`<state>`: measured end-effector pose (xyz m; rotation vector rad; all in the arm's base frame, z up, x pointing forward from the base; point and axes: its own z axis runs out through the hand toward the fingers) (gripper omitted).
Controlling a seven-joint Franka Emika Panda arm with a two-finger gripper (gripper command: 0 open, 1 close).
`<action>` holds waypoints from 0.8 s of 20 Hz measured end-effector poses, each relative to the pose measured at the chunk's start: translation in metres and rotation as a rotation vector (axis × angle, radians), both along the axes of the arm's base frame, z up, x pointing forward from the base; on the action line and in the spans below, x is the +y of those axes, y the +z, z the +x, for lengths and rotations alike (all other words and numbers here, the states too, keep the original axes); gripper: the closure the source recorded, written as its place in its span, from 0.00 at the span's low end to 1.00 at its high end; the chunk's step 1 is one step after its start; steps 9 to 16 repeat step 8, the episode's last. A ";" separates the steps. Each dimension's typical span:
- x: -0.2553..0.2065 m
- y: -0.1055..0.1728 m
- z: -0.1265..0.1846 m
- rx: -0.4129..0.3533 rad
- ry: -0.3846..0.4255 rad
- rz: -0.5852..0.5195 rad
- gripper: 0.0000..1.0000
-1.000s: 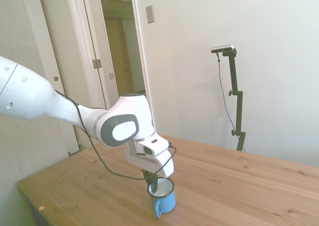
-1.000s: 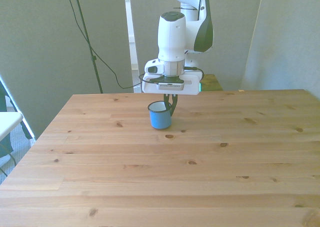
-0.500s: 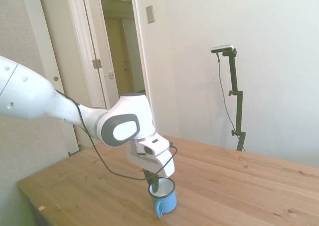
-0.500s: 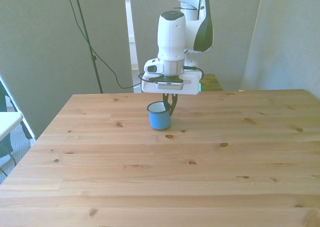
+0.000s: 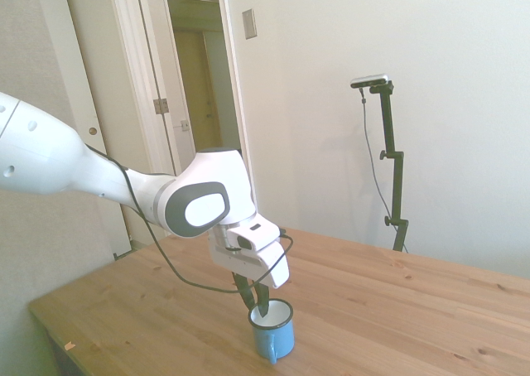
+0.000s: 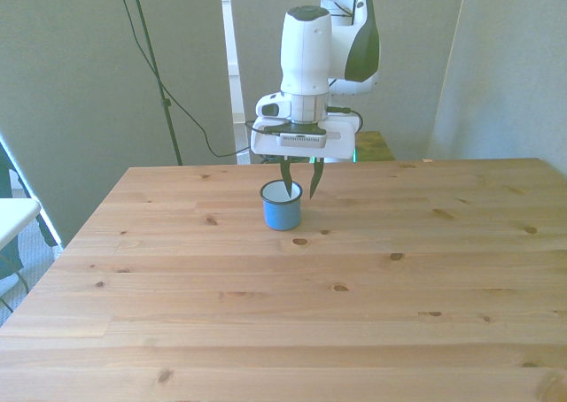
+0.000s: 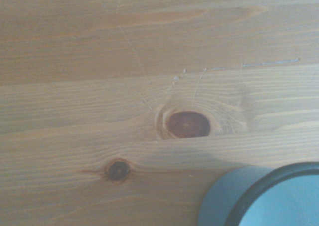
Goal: Flip the mug upright
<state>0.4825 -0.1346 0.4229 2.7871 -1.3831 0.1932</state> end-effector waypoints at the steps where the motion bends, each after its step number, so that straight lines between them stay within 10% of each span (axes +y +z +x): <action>1: 0.004 0.010 -0.006 -0.007 0.005 -0.001 0.00; 8: 0.062 0.080 -0.091 -0.064 0.070 0.030 0.00; 16: 0.062 0.080 -0.091 -0.064 0.070 0.030 0.00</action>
